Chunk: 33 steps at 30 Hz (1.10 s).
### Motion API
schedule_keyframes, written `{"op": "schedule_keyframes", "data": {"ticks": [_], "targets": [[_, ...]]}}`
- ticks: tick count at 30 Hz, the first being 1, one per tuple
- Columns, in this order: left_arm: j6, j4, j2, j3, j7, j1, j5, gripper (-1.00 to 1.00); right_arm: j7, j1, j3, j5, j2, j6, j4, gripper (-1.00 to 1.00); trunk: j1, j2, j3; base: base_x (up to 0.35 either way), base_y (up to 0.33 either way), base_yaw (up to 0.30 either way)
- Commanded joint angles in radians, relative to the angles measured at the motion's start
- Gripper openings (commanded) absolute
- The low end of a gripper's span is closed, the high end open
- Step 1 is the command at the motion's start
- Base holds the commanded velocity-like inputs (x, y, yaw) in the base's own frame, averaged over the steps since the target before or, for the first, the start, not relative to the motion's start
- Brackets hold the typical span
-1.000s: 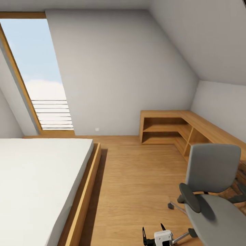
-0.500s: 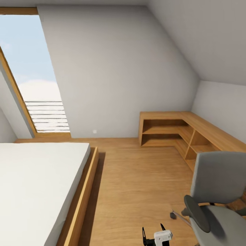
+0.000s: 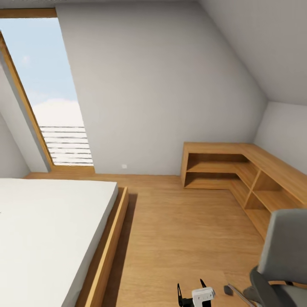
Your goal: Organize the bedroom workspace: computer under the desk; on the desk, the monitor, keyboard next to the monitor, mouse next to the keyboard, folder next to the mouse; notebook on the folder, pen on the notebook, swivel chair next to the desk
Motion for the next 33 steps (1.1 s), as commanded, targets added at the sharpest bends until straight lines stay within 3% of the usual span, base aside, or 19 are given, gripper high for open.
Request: {"op": "schedule_keyframes", "data": {"ticks": [1, 16, 33], "targets": [[-0.003, 0.001, 0.000, -0.003, 0.003, -0.001, 0.005, 1.00, -0.006, -0.001, 0.009, -0.004, 0.001, -0.002, 0.002, 1.00, 0.001, -0.002, -0.002, 0.149, 0.000, 0.220], [-0.002, 0.001, 0.000, -0.003, 0.003, -0.001, 0.005, 1.00, -0.006, -0.001, 0.007, -0.004, -0.001, -0.002, 0.001, 1.00, 0.001, -0.002, -0.002, 0.044, 0.000, 0.048], [-0.002, 0.003, 0.000, -0.003, 0.003, -0.001, 0.005, 1.00, -0.006, -0.001, 0.007, -0.001, -0.001, -0.002, 0.002, 1.00, 0.001, -0.002, -0.002, 0.306, 0.000, -0.009]]}}
